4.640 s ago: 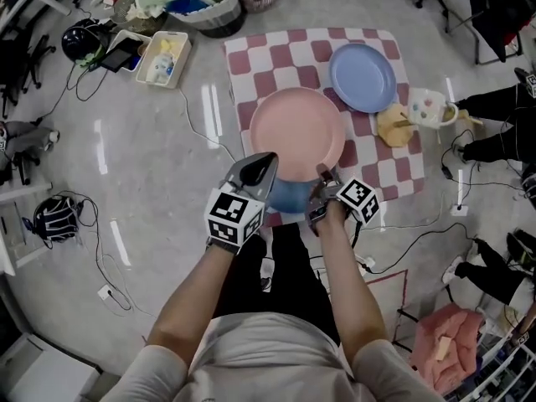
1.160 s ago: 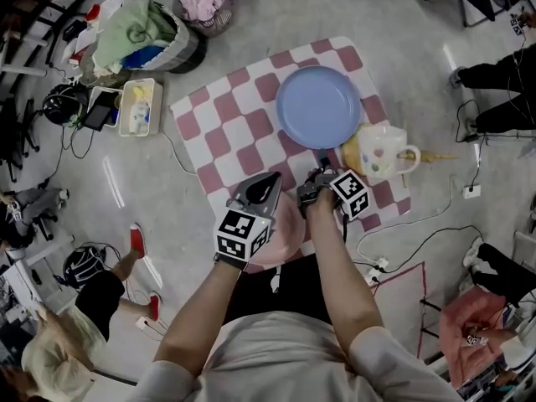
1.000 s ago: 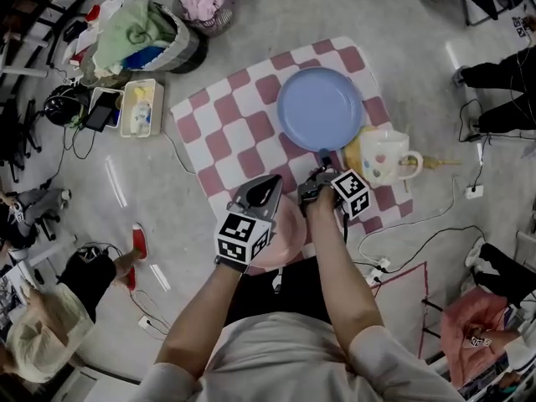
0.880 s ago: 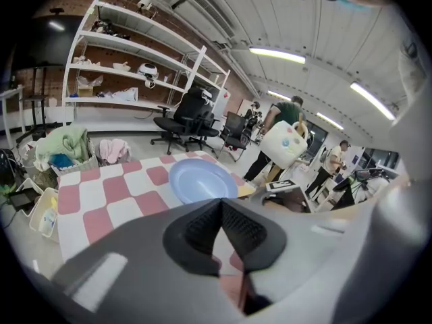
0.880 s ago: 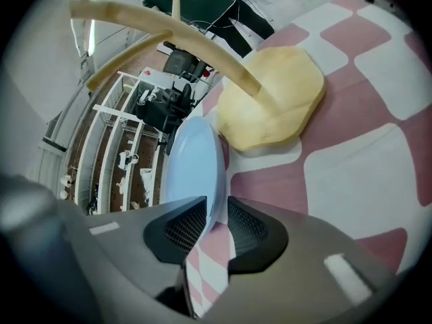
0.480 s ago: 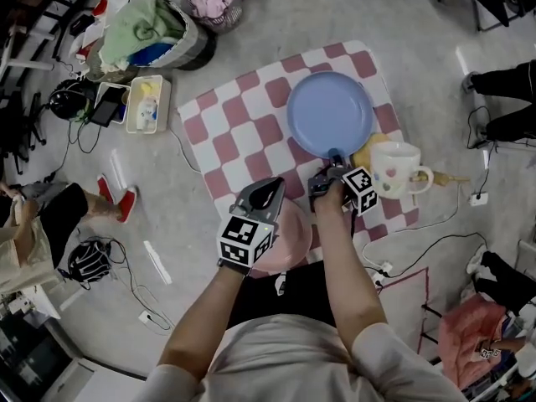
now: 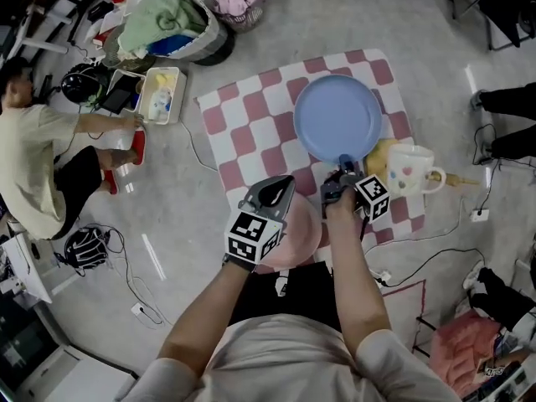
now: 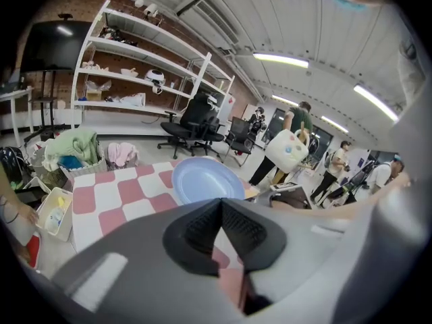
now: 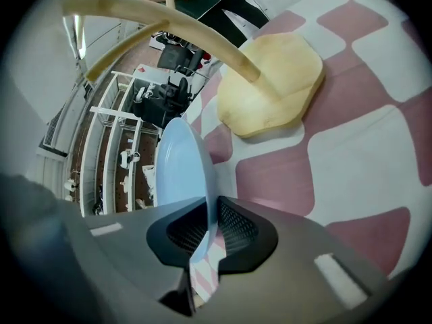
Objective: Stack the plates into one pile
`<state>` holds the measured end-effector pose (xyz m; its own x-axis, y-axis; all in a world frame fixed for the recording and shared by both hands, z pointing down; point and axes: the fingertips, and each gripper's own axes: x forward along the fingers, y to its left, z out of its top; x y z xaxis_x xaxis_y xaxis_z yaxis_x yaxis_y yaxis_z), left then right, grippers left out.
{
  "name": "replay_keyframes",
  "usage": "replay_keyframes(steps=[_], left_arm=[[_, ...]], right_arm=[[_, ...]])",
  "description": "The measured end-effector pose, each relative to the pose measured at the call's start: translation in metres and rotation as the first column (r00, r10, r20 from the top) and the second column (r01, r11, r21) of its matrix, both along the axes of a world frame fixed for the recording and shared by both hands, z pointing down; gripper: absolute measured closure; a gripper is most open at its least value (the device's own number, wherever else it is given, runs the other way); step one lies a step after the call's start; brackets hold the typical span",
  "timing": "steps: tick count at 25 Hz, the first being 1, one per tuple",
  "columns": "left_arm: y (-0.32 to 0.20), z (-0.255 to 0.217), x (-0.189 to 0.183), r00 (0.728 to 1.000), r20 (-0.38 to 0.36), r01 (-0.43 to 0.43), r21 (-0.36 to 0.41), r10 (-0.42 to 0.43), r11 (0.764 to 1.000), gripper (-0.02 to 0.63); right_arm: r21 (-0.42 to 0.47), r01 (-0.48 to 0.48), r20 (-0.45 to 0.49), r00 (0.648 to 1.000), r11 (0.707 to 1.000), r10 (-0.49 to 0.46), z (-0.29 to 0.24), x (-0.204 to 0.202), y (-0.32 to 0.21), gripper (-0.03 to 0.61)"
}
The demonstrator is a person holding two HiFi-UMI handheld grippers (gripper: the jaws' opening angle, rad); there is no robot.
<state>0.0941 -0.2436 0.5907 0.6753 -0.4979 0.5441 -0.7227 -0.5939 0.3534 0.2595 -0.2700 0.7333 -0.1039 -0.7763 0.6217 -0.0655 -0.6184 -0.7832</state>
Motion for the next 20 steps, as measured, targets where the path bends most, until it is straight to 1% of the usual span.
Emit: replay_keyframes(steps=[5,9,20], left_arm=[[0.016,-0.006,-0.006,1.0,-0.012,-0.006,0.012,0.006,1.0,0.607],[0.031,-0.015,-0.012,0.999,-0.026,-0.017,0.035,0.018,0.999,0.607],[0.084,-0.044,-0.051,0.999,-0.049,-0.02,0.082,0.024,0.996,0.607]], right_arm=[[0.014,0.041,-0.006,0.999,0.999,-0.041,-0.015,-0.015,0.017,0.532],[0.031,0.065,-0.018,0.998,0.997,-0.065,-0.028,-0.027,0.036,0.532],[0.058,0.12,-0.041,0.992,0.991,-0.118,-0.062,-0.073,0.103,0.531]])
